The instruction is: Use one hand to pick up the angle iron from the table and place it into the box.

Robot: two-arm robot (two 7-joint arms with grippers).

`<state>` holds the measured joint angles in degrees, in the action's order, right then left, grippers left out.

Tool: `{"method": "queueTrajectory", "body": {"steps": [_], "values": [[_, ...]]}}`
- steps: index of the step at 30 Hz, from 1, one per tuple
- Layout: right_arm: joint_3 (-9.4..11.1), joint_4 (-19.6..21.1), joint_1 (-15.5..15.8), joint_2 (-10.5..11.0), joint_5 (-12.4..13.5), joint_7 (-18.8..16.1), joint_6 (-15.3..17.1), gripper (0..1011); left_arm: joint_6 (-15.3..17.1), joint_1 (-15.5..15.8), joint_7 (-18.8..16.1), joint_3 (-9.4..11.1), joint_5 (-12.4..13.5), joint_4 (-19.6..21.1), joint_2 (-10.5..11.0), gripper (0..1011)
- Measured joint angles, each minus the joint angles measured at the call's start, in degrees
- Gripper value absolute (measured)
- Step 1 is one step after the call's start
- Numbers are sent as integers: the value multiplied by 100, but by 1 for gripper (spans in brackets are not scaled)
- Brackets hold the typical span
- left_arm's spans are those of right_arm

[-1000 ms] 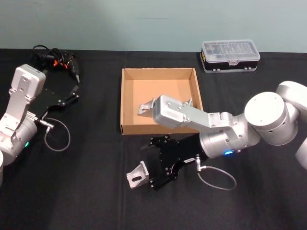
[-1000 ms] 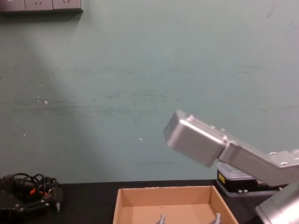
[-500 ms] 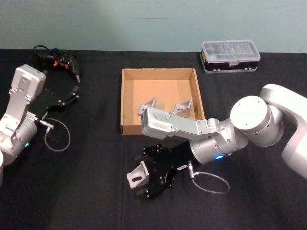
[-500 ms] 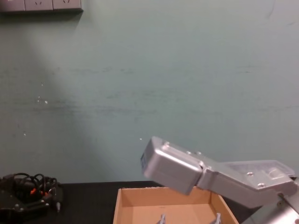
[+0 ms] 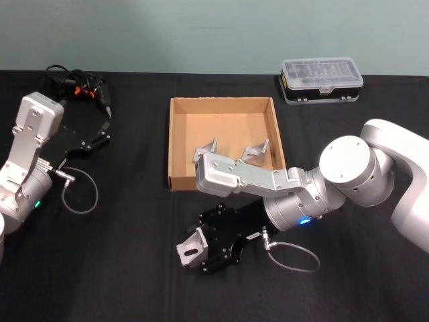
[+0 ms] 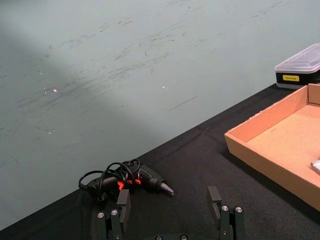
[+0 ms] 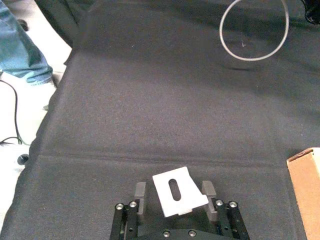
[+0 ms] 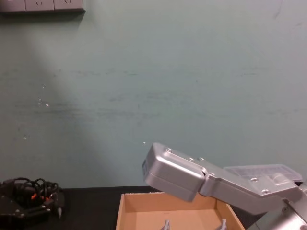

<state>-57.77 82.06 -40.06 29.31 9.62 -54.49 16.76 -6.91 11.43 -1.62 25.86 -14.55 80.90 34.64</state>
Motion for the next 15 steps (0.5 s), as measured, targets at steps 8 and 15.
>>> {"method": "queueTrajectory", "body": {"steps": [8,15], "values": [[47,-15,12,-9,18,53,-5,512,0,0,0,0,0,0,0,1000],[68,-47,15,-41,28,80,-14,482,0,0,0,0,0,0,0,1000]]}}
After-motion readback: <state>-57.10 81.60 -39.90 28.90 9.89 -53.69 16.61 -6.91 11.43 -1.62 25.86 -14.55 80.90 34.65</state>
